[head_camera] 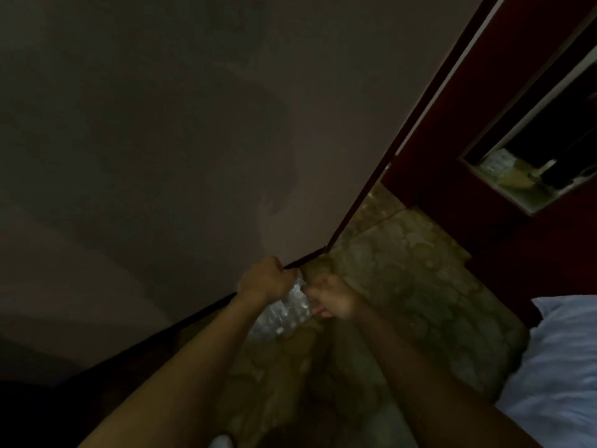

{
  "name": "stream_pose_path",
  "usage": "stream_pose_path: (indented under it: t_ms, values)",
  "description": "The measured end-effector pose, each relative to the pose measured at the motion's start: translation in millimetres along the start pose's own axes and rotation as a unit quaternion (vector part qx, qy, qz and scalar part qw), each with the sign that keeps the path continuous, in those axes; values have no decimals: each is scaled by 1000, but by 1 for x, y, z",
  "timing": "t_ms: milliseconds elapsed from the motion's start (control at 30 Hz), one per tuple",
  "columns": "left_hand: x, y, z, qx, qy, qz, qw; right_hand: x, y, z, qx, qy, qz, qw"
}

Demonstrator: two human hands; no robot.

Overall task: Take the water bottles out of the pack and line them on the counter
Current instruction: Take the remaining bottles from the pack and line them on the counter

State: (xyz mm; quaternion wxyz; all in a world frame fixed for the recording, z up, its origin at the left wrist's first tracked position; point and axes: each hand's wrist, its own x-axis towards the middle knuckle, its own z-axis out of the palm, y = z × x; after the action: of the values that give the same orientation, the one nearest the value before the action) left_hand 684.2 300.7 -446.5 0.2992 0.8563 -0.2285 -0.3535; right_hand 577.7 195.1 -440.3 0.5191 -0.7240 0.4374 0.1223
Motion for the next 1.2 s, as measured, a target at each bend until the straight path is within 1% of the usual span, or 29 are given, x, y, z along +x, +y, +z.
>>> stream_pose_path:
  t_ms: [100, 200, 267, 333, 433, 533, 600, 700, 800, 933, 1033, 1133, 1200]
  values:
    - [25, -13, 17, -16, -15, -35, 999, 28, 19, 1, 22, -6, 17, 1000]
    - [50, -20, 34, -28, -21, -66, 997, 63, 41, -2, 7, -30, 44, 999]
    - [68, -22, 47, -18, -26, -89, 996, 90, 59, -8, 10, -43, 57, 997]
    - [89, -27, 63, -11, -31, -117, 993, 120, 78, -16, 27, -60, 60, 996]
    - [122, -32, 97, -28, -38, -161, 986, 162, 105, -28, 34, -83, 69, 994]
    - [153, -24, 137, -90, -49, -217, 971, 205, 128, -44, 10, -119, 80, 990]
    - [177, -22, 163, -138, -50, -259, 955, 233, 144, -57, 2, -127, 78, 989]
    - [204, -21, 197, -194, -21, -301, 933, 270, 169, -71, 1, -113, 99, 989]
    - [216, -24, 229, -218, -10, -342, 914, 292, 198, -73, 3, -137, 126, 983]
    - [225, -44, 258, -211, -21, -376, 902, 314, 229, -61, -37, -193, 132, 972]
    - [242, -56, 277, -220, -23, -393, 892, 337, 232, -52, -77, -228, 126, 962]
    - [271, -65, 295, -244, -22, -388, 888, 372, 227, -45, -71, -208, 103, 970]
    - [296, -74, 305, -255, -4, -371, 893, 400, 225, -42, -79, -181, 82, 977]
